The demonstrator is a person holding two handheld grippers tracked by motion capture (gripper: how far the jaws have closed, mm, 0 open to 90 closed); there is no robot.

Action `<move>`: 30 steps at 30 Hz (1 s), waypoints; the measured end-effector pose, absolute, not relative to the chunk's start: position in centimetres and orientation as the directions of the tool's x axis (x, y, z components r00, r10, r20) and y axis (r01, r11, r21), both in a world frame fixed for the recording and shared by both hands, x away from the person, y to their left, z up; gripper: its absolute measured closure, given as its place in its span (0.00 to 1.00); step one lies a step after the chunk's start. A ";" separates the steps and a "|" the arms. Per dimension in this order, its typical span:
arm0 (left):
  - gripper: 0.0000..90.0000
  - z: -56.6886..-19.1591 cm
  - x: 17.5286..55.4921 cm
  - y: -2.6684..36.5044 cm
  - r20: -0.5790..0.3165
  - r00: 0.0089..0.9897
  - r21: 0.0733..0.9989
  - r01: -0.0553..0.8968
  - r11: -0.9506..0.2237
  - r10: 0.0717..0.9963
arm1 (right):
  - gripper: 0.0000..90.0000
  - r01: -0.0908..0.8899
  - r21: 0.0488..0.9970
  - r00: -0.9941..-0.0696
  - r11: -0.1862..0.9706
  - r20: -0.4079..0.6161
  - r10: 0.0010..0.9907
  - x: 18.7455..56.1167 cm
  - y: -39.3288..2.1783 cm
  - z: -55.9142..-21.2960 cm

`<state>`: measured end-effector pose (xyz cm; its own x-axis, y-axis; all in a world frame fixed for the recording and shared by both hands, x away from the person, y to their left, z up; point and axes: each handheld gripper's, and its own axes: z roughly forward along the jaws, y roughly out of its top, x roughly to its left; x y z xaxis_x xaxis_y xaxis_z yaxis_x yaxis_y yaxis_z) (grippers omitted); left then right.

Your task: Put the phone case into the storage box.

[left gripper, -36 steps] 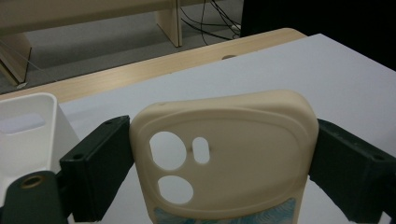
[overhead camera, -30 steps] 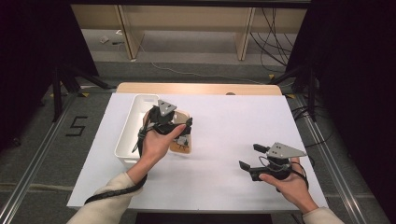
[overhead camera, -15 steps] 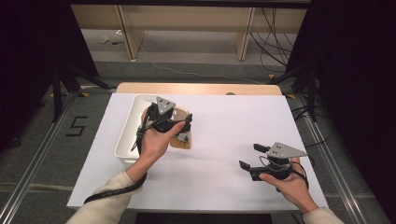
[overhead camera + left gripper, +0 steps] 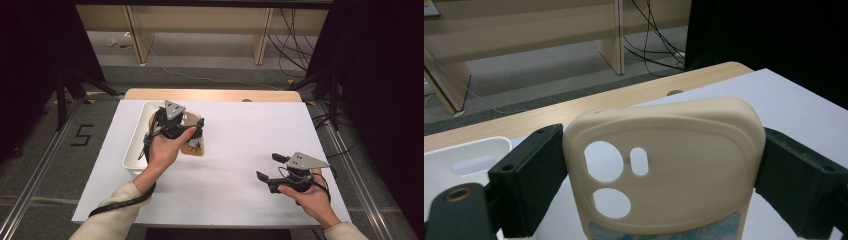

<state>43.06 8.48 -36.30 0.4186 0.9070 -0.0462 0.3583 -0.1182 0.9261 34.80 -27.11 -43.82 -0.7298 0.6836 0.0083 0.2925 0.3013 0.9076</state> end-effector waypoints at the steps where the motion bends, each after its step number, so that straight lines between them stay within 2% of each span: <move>1: 0.12 -36.2 43.1 8.5 -0.047 0.417 0.927 0.357 -0.116 0.908 | 0.17 0.293 0.907 -0.729 0.302 0.008 0.684 34.8 -27.1 -43.8; 30: 0.12 -35.1 43.7 9.2 -0.050 0.404 0.940 0.329 -0.094 0.913 | 0.17 0.296 0.907 -0.725 0.301 0.008 0.688 34.8 -27.2 -43.8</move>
<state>43.73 9.20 -35.12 0.4042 0.9133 -0.0504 0.3285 -0.0935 0.9398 34.78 -27.18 -43.81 -0.7252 0.6884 0.0078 0.2955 0.3011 0.9066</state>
